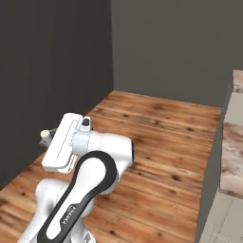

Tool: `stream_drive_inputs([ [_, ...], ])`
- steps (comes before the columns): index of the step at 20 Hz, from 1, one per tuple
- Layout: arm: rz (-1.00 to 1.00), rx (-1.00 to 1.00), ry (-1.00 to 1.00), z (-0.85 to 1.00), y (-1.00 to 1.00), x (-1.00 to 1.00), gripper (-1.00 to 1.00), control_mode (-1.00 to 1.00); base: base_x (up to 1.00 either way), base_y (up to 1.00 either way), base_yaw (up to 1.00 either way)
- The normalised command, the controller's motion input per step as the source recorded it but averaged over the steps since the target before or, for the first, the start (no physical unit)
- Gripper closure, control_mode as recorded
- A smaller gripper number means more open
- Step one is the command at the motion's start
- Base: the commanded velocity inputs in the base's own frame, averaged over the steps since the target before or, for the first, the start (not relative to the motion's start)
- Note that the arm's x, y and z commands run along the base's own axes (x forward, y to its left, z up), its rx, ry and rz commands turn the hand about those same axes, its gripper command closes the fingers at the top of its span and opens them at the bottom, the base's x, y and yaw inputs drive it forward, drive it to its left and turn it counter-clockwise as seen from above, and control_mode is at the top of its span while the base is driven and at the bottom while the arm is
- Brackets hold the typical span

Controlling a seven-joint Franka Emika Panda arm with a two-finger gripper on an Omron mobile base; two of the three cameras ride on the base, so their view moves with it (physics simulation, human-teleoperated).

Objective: Pick up the marshmallow and place it in the cup of hot chocolate on the dining counter.

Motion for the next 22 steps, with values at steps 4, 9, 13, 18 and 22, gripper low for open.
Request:
stream_drive_inputs([
  [4, 0.00, 0.00, 0.00, 0.00, 0.00, 0.00, 1.00, 1.00, 0.91, 1.00, -0.27],
  [9, 0.00, 0.00, 0.00, 0.00, 0.00, 0.00, 1.00, 1.00, 0.99, 1.00, -0.38],
  [13, 0.00, 0.00, 0.00, 0.00, 0.00, 0.00, 1.00, 1.00, 1.00, 0.99, -0.48],
  [18, 0.00, 0.00, 0.00, 0.00, 0.00, 0.00, 1.00, 1.00, 1.00, 0.98, -0.53],
  [22, 0.00, 0.00, 0.00, 0.00, 0.00, 0.00, 1.00, 1.00, 1.00, 0.75, -0.53],
])
